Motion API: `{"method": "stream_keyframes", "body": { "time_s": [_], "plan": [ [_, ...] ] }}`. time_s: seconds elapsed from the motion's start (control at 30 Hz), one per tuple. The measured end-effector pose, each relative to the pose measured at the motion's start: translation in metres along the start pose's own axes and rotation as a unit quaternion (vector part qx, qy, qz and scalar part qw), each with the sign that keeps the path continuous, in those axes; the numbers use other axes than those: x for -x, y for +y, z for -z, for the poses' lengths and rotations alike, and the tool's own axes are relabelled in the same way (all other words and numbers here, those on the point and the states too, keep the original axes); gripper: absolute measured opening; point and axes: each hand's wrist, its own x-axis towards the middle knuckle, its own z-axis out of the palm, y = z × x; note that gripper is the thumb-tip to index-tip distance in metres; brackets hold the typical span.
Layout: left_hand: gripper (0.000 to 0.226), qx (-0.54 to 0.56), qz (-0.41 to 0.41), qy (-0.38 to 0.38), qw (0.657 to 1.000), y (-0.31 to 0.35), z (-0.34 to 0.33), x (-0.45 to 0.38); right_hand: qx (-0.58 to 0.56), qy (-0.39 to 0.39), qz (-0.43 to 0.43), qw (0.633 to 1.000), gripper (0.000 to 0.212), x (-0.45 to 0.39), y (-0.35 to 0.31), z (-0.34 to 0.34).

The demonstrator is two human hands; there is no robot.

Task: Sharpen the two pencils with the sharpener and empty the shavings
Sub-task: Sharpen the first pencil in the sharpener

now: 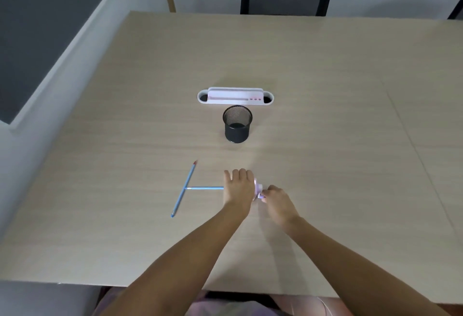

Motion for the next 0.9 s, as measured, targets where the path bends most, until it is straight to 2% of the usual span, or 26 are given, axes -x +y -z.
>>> {"method": "stream_keyframes", "body": {
  "time_s": [0.17, 0.37, 0.5, 0.63, 0.77, 0.83, 0.9],
  "plan": [
    [0.049, 0.03, 0.001, 0.035, 0.999, -0.002, -0.006, -0.004, 0.024, -0.009, 0.007, 1.0, 0.024, -0.004, 0.0, 0.002],
    [0.045, -0.005, 0.027, 0.06, 0.998, -0.001, 0.006, 0.001, -0.001, -0.023, 0.051, 0.998, 0.021, 0.015, -0.001, 0.012],
    [0.04, 0.018, 0.016, 0.069, 0.997, 0.001, 0.013, 0.003, -0.058, 0.016, 0.099, 0.993, 0.022, 0.037, 0.0, 0.036],
    [0.04, 0.06, 0.012, 0.05, 0.997, 0.002, -0.001, -0.001, -0.04, 0.061, 0.135, 0.988, 0.017, 0.018, -0.004, 0.067],
    [0.051, 0.072, 0.034, 0.039, 0.996, 0.003, 0.005, 0.002, -0.034, 0.093, 0.128, 0.987, 0.015, -0.016, 0.0, 0.075],
    [0.05, 0.062, 0.036, 0.06, 0.996, 0.003, 0.006, 0.003, -0.012, 0.081, 0.112, 0.99, 0.014, -0.032, -0.001, 0.067],
    [0.047, 0.055, 0.033, 0.081, 0.995, 0.003, 0.003, 0.002, 0.023, 0.034, 0.105, 0.994, 0.008, -0.039, -0.005, 0.054]
  ]
}}
